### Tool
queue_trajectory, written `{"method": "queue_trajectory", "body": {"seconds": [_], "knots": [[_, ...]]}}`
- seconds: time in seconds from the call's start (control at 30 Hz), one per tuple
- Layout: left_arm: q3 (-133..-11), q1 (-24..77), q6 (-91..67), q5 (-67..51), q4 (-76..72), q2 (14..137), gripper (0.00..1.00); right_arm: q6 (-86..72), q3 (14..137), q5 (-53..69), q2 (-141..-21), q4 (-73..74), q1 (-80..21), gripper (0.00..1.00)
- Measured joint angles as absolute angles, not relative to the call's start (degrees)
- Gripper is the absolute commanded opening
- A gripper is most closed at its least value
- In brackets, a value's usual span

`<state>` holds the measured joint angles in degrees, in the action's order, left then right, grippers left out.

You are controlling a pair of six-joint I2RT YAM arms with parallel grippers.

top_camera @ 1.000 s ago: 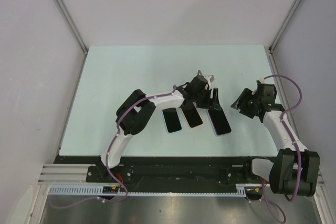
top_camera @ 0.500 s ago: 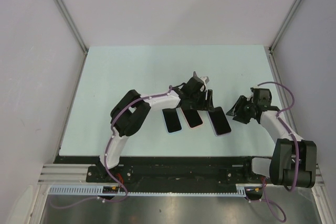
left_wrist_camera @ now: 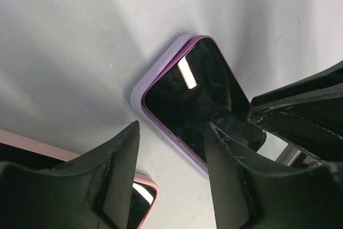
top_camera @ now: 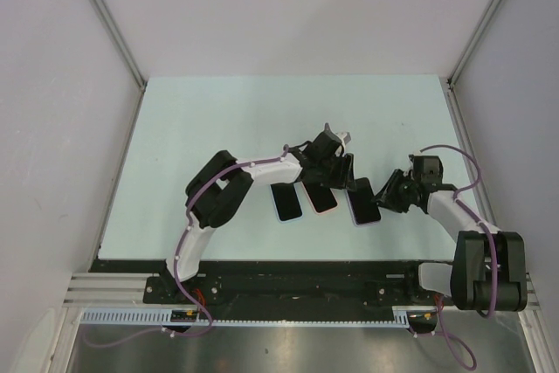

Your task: Put the phone into the phone case

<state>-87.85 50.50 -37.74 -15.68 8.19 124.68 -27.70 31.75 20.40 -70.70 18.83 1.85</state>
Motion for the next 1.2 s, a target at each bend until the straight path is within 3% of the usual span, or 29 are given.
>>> {"method": "queue_trajectory", "body": {"seconds": [0.23,0.33,0.43,0.47,0.53,0.8,1.2], "knots": [[-87.9,50.5,-38.1,-16.4,8.0,125.1,0.48,-30.7,30.6,20.4,-70.4,16.8,-1.9,0.33],[-87.9,50.4,-38.2,-16.8,7.9,125.2,0.47,-31.6,30.4,20.4,-70.0,16.7,-1.9,0.42],[-87.9,50.4,-38.2,-17.4,7.7,125.3,0.46,-31.7,30.3,21.2,-69.1,16.5,-0.8,0.57],[-87.9,50.4,-38.2,-17.6,7.7,125.3,0.45,-31.4,30.3,21.8,-68.7,16.4,-0.1,0.67],[-87.9,50.4,-38.1,-18.1,7.7,125.3,0.44,-30.7,30.3,22.5,-68.0,16.1,1.8,0.74],[-87.9,50.4,-38.2,-19.2,6.7,126.6,0.4,-27.6,30.3,25.8,-70.7,13.8,3.4,0.73],[-87.1,50.1,-39.7,-22.9,4.3,127.6,0.21,-28.8,26.7,31.9,-74.7,4.1,4.1,0.72]]}}
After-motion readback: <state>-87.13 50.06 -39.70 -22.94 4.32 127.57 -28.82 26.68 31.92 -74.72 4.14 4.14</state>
